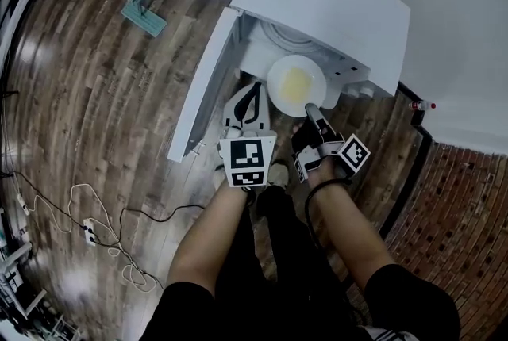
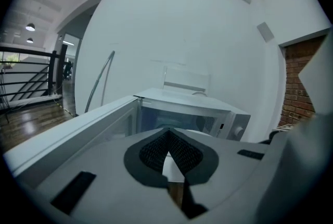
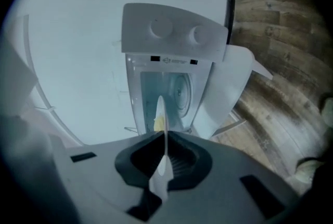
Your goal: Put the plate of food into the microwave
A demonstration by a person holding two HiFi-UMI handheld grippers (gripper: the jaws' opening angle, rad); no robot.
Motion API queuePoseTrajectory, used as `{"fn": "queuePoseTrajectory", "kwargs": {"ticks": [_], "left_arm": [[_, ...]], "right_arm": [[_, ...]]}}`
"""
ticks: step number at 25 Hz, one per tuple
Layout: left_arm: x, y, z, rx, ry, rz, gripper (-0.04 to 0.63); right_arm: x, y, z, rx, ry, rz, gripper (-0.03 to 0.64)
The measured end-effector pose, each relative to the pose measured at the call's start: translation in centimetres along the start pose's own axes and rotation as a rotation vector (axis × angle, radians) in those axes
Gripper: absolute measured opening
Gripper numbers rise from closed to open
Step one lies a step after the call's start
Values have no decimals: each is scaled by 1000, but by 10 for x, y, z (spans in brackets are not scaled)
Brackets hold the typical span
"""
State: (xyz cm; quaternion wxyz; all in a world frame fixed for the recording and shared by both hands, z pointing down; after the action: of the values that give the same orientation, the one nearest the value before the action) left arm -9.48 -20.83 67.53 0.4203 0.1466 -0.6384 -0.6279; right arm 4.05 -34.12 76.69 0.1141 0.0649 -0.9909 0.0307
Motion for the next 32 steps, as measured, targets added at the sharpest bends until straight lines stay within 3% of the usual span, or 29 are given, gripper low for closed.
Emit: {"fn": "queuePoseTrajectory", "kwargs": {"ticks": [6,14,21,26,32], "left_arm": [[28,11,13,67,34,-13,-2],[44,26,6,-10,62,13,-2],[60,43,9,14,97,40,-2],[69,45,6,9,116,39,-2],[75,51,3,1,131,54,-2]], "right_arm": [[67,-27,-13,-65,-11,-30,23],[143,-56,-29,-54,10,-133,23],[188,-73,-21,-141,15,-164,23],[195,-95,-24,-271,93,-176,26],[194,-101,-28,-516,196,-170,47]]}}
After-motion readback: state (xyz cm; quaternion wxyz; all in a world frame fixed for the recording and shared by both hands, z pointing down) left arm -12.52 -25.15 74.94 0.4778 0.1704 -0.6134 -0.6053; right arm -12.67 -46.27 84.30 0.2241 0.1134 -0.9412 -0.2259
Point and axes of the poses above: the fingertips, and each gripper's own axes: x forward along the fingers, z to its left, y out of its underside, the point moved 4 cm from there along -x, backward along the fingers, and after that the axes turned 3 degrees about -y, right-handed, at the moved point
